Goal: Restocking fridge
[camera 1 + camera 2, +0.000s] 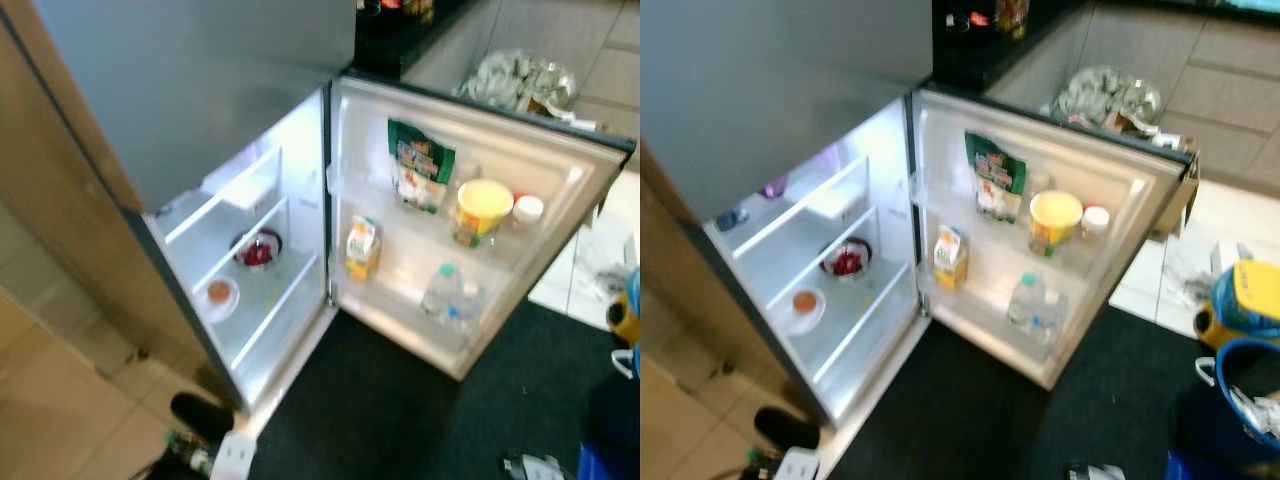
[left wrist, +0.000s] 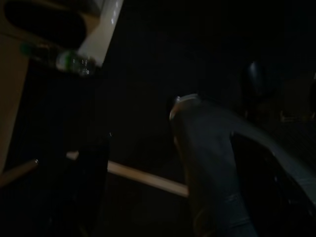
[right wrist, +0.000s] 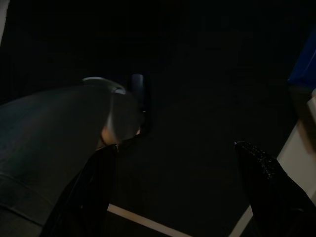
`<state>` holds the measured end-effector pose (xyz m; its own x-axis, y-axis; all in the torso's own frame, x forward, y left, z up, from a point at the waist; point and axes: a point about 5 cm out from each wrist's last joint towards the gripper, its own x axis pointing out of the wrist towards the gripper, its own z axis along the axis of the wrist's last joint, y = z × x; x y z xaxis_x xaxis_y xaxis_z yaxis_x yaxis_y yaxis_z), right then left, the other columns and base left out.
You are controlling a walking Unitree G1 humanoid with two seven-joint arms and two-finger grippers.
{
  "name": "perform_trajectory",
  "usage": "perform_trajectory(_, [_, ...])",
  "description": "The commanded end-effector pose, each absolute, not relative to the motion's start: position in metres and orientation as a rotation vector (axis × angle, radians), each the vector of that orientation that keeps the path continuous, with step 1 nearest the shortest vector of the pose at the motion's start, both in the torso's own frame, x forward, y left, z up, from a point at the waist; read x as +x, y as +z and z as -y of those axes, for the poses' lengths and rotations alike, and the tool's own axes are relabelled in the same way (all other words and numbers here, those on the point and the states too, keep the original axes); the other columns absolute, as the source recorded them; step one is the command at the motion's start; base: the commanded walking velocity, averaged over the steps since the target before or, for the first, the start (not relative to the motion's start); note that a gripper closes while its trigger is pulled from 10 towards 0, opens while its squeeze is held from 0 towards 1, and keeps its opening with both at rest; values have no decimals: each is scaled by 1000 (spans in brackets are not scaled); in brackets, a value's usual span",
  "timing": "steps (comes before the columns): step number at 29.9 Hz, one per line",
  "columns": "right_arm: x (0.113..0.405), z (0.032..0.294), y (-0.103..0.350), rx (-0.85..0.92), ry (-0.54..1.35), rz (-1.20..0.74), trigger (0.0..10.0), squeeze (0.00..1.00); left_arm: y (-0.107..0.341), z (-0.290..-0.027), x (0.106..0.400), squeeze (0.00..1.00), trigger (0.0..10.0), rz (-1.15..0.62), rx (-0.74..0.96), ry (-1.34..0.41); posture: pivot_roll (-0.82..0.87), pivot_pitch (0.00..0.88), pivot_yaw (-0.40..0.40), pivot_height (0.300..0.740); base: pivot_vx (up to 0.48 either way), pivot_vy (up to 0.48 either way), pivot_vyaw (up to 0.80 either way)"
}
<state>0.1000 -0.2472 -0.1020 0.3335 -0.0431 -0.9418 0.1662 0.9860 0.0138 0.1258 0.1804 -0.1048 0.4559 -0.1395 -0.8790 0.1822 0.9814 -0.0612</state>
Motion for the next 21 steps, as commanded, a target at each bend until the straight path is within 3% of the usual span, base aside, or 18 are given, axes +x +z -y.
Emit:
perform_trajectory(1, [98, 247, -103, 118, -139, -1225, 10000, 0, -110, -187, 109, 0, 10000, -1158, 68, -210, -51, 79, 26, 740, 0, -386, 0])
perform_trajectory(21, [104, 247, -101, 129, -110, -1195, 10000, 0, -111, -185, 105, 0, 10000, -1173, 55, -216, -47, 80, 19, 740, 0, -455, 0])
